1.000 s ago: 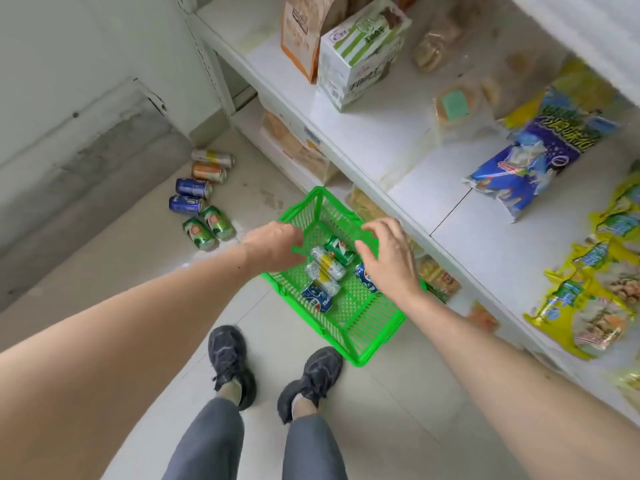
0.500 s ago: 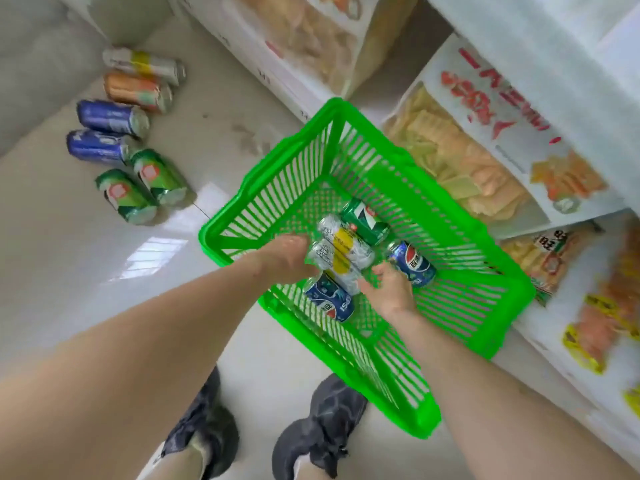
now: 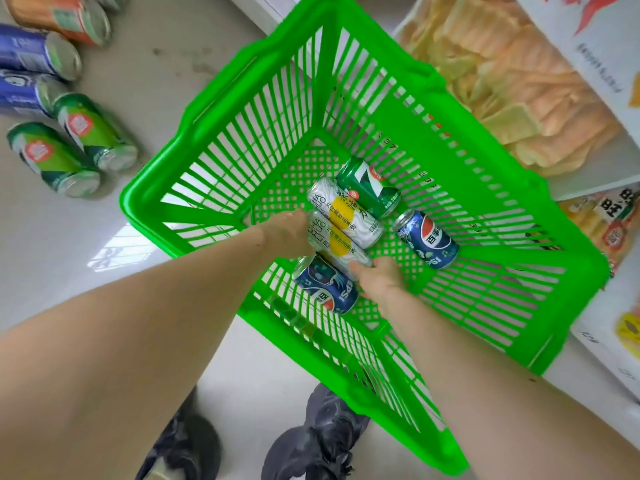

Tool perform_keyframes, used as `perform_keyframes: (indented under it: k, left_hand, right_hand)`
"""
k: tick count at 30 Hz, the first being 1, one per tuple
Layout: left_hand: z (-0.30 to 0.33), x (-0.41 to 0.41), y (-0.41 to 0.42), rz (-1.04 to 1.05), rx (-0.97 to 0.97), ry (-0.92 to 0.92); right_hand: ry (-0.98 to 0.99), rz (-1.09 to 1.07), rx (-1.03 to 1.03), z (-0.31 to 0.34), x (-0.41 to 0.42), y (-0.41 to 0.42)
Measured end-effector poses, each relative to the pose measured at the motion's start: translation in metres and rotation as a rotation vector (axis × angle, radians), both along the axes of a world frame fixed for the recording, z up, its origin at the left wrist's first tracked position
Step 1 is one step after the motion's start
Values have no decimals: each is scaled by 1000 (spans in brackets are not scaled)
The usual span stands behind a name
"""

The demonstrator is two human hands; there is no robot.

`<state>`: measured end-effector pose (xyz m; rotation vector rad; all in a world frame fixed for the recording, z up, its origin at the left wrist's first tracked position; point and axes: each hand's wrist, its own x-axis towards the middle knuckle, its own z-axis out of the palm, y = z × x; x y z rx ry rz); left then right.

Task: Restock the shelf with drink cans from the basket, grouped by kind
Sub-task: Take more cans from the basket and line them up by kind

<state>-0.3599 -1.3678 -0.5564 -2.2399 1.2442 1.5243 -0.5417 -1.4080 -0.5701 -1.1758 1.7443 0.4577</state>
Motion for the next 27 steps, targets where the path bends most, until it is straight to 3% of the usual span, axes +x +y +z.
perform_keyframes:
  k: [7,11,18,27]
  left_hand:
    - [44,8,-8,148,-30,77]
    - [101,19,-9,243,-124,78]
    - [227,42,-8,367,-366,40]
    - [398,54,-15,849,-653,51]
  right_hand:
    - [-59,-36,-8,38,7,-4]
    - [-153,-105,19,92,17,1]
    - [-319,0,114,203,36,-3]
    - [-402,-11,-233,371,61,-3]
